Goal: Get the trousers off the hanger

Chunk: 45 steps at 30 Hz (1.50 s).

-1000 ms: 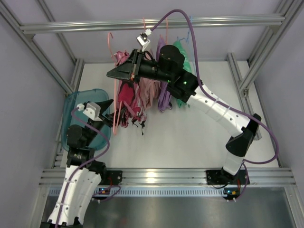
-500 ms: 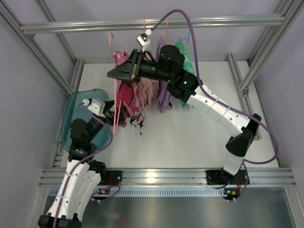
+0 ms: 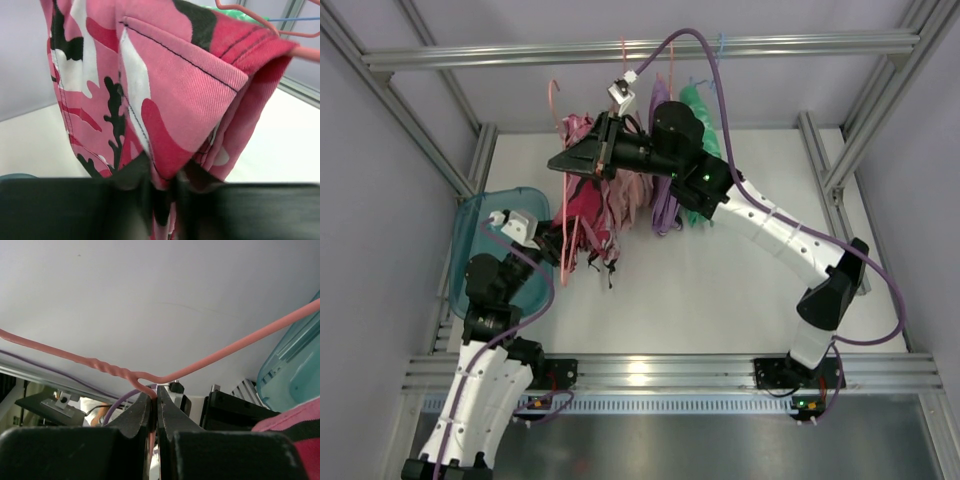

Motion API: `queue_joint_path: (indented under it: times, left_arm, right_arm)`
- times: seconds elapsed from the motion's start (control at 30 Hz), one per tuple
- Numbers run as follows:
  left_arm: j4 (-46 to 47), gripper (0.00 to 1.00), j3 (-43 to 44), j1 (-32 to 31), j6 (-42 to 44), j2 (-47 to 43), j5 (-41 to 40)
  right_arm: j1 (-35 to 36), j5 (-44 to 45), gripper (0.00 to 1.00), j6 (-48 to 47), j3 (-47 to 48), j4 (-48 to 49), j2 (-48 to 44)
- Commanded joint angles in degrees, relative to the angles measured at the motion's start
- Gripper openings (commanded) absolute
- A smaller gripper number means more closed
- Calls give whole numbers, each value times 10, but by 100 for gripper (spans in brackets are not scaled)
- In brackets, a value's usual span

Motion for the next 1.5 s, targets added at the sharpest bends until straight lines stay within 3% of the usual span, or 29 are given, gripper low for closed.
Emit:
queue_joint_path:
  times: [0.0,0.1,0.4,0.77,1.47]
  left_arm:
    - [27,15,39,-1,-16,-6,-13]
    - [25,0,57,-1,-38,0,-30]
    - [3,0,156,0,-131,33,-68]
    - [-29,0,364,0,-252,93,-103]
    - [-97,0,749,1,-256,218,-227]
  right_arm:
    - [-6,-10,0,-24,4,99,-57]
    - [-7,-13,0,-32,-3,100,-60]
    - [-10,-34,0,-85,-73,97,-82]
    - [-11,-66,0,-157,-217,90,-121]
    - [-46,-79,0,-256,-357,43,-149]
